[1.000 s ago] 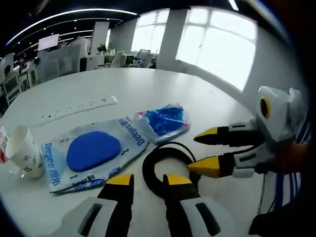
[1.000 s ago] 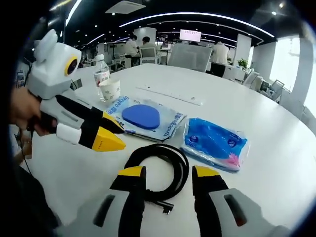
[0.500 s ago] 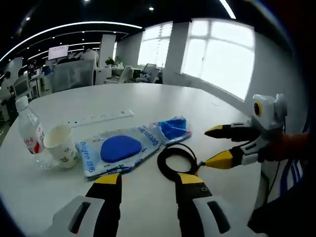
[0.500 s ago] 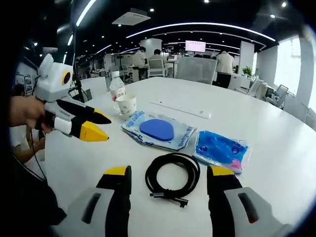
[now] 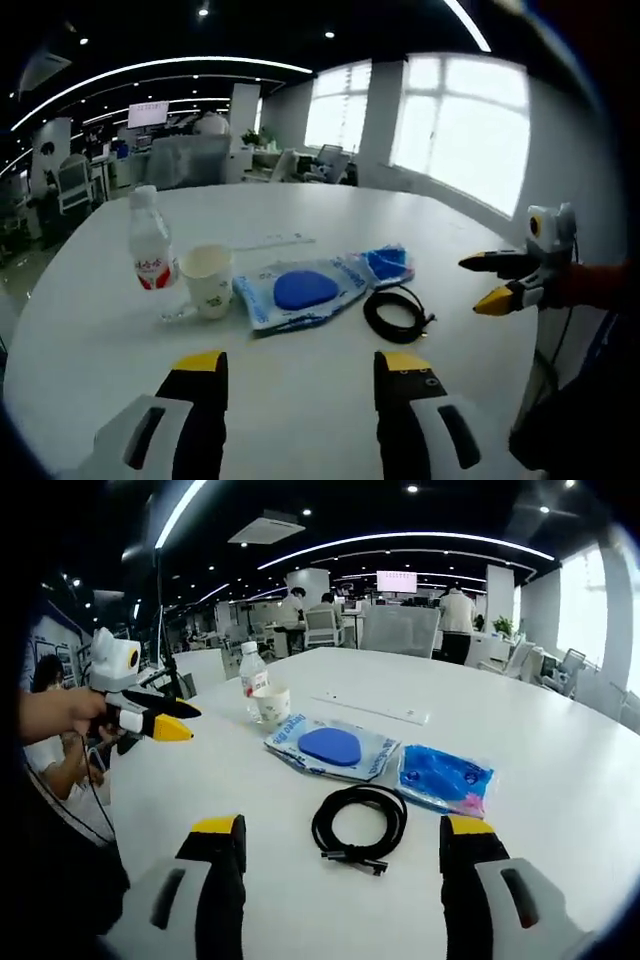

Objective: Arrange the tabletop items into an orderly group along one side of the table until the central work area is clear of visible clutter.

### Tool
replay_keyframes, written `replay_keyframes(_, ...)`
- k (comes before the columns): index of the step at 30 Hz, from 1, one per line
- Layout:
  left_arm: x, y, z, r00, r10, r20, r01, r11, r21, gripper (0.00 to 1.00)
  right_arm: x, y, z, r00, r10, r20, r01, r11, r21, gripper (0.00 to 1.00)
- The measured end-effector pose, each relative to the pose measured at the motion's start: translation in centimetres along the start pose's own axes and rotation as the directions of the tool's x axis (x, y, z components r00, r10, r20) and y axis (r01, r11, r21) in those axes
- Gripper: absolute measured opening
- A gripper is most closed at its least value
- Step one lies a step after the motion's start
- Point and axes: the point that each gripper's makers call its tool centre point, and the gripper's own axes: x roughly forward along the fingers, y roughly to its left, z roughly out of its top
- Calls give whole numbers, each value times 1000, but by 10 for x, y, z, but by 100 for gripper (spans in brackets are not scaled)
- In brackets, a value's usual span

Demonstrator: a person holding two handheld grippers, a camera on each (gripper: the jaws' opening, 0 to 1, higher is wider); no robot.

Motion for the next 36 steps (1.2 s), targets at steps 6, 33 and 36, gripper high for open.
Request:
replay_keyframes(6,-24,3,0,999,-39,37,39,999,2,72,-18,2,2,1000,-4,20,3,1000,11,90)
replay_keyframes(33,-82,2,-2,991,-124,45,124,992,4,100,-66,1,-11,1000,-13,10,12,998,60,99)
replay_keyframes(36,-82,6,-2,992,-116,41,116,993,-2,100,-69,0,-12,1000,-17,7,16,997,71,99)
